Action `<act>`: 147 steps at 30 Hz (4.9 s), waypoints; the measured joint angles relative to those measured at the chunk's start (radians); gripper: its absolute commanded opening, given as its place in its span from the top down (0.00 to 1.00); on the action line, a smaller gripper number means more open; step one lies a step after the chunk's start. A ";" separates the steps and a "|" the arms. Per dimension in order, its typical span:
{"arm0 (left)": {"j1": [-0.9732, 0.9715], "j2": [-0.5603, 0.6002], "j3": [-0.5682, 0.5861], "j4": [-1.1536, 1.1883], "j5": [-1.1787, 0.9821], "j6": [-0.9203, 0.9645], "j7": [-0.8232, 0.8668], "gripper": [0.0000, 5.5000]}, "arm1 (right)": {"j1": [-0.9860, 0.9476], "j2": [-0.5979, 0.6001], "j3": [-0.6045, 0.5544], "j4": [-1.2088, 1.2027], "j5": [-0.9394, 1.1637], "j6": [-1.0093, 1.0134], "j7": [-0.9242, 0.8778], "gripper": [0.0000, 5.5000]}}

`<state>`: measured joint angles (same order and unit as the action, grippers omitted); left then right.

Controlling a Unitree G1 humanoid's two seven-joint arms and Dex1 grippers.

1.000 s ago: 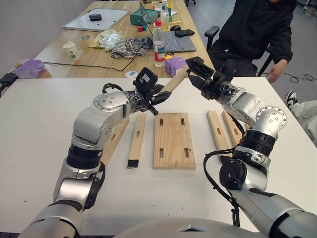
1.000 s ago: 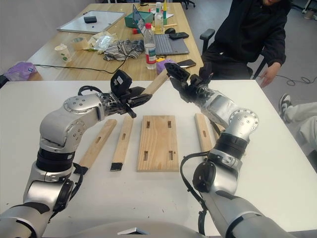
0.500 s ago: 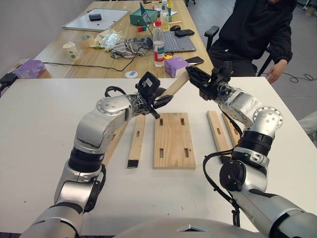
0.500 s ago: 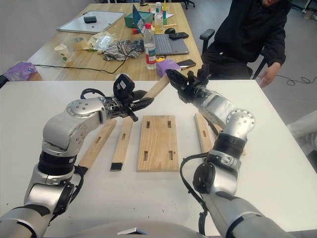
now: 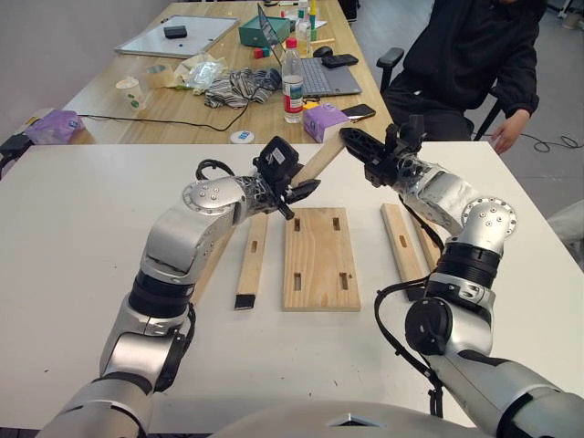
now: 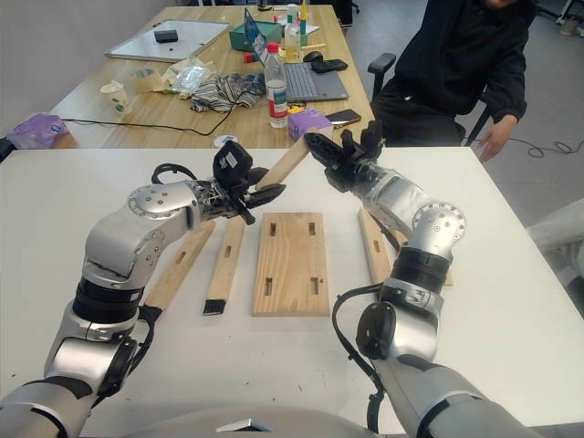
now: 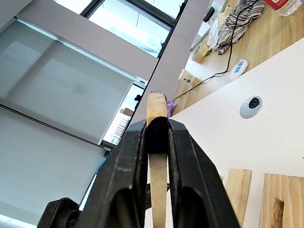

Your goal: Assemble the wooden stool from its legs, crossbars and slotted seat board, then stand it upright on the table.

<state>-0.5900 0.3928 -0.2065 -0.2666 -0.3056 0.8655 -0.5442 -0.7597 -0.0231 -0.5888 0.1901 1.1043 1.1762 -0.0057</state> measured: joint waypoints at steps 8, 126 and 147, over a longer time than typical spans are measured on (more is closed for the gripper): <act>-0.028 -0.043 0.105 -0.019 -0.071 0.045 0.023 0.53 | 0.050 -0.159 0.128 -0.014 -0.319 -0.332 0.040 0.92; -0.364 -0.531 -0.081 1.163 0.038 -1.003 0.020 1.00 | 0.638 -0.231 0.729 -0.580 -0.918 -0.539 0.249 0.92; -0.380 -0.365 0.384 0.557 -0.246 -0.728 0.346 1.00 | 0.640 -0.309 0.708 -0.478 -0.928 -0.420 0.326 0.68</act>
<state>-0.9698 0.0277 0.1778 0.2901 -0.5514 0.1373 -0.1980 -0.1197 -0.3320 0.1191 -0.2879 0.1764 0.7560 0.3202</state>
